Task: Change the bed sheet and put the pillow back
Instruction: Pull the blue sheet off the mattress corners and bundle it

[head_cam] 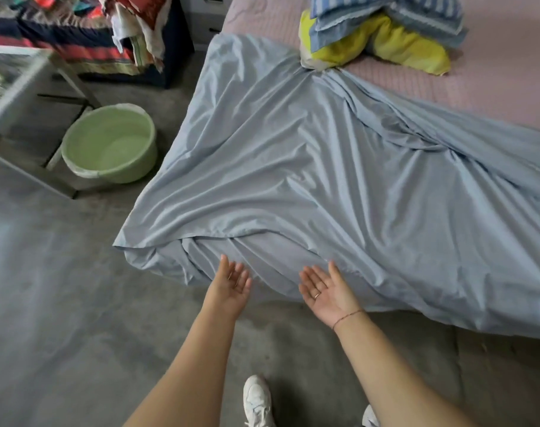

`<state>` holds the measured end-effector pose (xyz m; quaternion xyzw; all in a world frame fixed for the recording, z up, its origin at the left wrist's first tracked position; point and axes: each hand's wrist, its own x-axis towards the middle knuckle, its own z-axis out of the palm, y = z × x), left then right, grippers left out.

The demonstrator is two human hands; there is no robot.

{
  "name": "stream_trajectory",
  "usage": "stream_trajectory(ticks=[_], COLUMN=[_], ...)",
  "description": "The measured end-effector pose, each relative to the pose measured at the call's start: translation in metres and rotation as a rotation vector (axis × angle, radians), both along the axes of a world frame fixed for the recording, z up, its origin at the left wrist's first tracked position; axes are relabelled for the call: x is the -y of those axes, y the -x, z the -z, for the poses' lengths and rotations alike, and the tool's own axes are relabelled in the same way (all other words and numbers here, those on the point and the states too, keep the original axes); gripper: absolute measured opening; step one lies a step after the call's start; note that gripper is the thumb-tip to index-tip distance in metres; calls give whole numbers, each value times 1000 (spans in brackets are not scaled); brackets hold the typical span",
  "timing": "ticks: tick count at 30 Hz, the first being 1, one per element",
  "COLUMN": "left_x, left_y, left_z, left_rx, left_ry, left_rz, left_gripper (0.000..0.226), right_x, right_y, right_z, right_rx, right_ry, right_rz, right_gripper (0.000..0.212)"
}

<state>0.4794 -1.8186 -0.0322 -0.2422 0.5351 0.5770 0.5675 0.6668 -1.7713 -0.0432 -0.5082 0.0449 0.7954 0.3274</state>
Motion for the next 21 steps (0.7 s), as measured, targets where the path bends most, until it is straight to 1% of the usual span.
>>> stream_trajectory(ticks=[3, 6, 8, 11, 14, 18, 21], left_x=[-9, -21, -28, -38, -49, -60, -57], left_y=[32, 51, 60, 73, 88, 118, 142], left_z=[3, 7, 8, 9, 12, 12, 19], left_rx=[19, 50, 54, 50, 58, 55, 24], left_ry=[-29, -60, -73, -88, -96, -83, -35], left_rz=[-16, -35, -42, -70, -149, -228, -250], left_gripper=[51, 53, 53, 43, 32, 40, 47], right_x=[-12, -23, -29, -38, -50, -61, -51], right_y=[16, 28, 35, 46, 59, 71, 69], right_z=[1, 4, 6, 6, 2, -1, 1], right_rx=[-9, -34, -46, -31, 20, 95, 156], right_ry=[-44, -54, -42, -30, -29, -9, -5], right_rz=[89, 132, 164, 210, 240, 265, 221], right_gripper=[45, 54, 52, 41, 27, 11, 25])
